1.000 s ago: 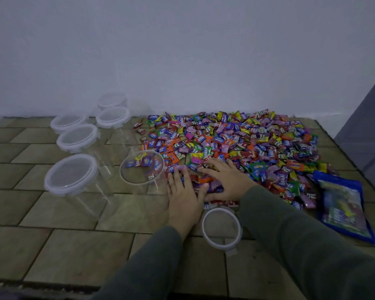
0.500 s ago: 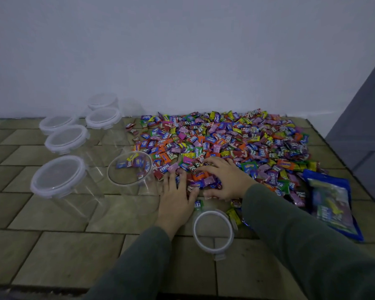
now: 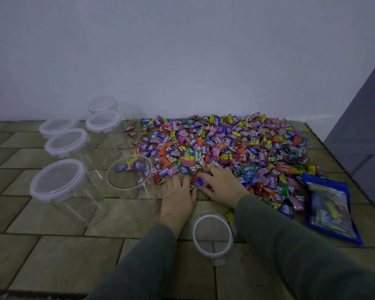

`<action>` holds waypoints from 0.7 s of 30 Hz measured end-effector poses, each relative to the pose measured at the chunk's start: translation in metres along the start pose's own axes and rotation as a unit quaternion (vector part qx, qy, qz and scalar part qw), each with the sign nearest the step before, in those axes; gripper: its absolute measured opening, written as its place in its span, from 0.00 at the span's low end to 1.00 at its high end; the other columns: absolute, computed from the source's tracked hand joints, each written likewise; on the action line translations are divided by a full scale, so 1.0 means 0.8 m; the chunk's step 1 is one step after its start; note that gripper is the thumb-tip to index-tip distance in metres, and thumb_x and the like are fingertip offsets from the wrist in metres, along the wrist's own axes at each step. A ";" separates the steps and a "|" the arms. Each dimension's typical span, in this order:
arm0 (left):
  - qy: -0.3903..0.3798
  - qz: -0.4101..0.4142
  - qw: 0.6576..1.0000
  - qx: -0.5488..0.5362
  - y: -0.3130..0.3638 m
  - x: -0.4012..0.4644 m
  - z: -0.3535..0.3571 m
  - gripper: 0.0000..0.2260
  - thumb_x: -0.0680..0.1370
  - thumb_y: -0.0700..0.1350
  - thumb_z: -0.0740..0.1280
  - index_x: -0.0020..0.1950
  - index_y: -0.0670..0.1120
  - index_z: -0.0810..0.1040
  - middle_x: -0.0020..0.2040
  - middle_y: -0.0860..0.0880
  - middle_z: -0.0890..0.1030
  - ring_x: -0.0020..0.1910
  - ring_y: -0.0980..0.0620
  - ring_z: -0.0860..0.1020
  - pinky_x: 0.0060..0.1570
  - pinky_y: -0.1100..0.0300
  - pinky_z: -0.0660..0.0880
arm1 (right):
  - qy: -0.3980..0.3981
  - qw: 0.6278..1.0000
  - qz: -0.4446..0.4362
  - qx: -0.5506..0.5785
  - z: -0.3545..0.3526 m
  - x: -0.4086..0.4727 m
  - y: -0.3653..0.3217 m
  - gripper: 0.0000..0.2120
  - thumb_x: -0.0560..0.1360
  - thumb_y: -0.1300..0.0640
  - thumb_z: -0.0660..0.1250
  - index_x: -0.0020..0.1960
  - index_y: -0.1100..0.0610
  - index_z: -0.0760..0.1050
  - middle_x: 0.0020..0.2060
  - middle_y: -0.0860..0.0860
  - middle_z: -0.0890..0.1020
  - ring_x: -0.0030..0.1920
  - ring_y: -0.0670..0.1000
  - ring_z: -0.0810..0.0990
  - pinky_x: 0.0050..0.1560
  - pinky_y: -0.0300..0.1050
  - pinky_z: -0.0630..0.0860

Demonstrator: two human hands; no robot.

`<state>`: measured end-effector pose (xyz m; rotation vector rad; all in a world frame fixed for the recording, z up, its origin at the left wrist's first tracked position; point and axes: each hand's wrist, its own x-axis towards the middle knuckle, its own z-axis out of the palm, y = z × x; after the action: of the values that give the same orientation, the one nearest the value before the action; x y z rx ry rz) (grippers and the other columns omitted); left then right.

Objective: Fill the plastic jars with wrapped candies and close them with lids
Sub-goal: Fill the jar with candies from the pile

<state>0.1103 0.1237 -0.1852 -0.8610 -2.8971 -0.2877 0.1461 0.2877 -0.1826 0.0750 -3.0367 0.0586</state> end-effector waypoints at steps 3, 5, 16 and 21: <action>-0.019 -0.002 1.000 -0.002 0.007 0.001 -0.001 0.17 0.82 0.54 0.56 0.63 0.44 0.71 0.58 0.41 0.74 0.54 0.41 0.76 0.51 0.51 0.73 | -0.024 0.999 0.009 -0.043 -0.006 0.004 -0.006 0.24 0.82 0.41 0.50 0.73 0.50 0.63 0.61 0.54 0.74 0.61 0.57 0.71 0.61 0.52 0.64; -0.039 -0.008 0.999 0.017 0.007 0.004 0.001 0.19 0.84 0.54 0.51 0.68 0.44 0.65 0.65 0.42 0.69 0.60 0.45 0.72 0.54 0.56 0.71 | -0.041 0.996 0.009 -0.074 -0.010 0.007 -0.009 0.23 0.83 0.43 0.49 0.73 0.52 0.62 0.62 0.54 0.76 0.62 0.57 0.71 0.62 0.53 0.62; -0.044 -0.033 0.998 0.000 -0.003 0.019 -0.018 0.14 0.85 0.52 0.51 0.62 0.44 0.66 0.59 0.44 0.76 0.54 0.46 0.77 0.49 0.54 0.75 | 0.102 0.989 0.061 0.090 -0.022 0.007 -0.012 0.27 0.79 0.38 0.50 0.60 0.55 0.77 0.48 0.53 0.83 0.52 0.55 0.75 0.56 0.50 0.65; -0.022 -0.054 0.992 -0.109 0.006 0.023 -0.044 0.14 0.84 0.49 0.53 0.64 0.42 0.67 0.59 0.43 0.75 0.54 0.43 0.77 0.44 0.54 0.72 | 0.177 0.911 0.154 0.338 -0.050 0.008 -0.029 0.17 0.81 0.46 0.57 0.61 0.54 0.76 0.46 0.50 0.80 0.48 0.47 0.77 0.49 0.45 0.74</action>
<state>0.0994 0.1300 -0.1471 -0.7479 -2.9984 -0.6140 0.1446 0.2661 -0.1414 -0.3241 -2.4928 1.0191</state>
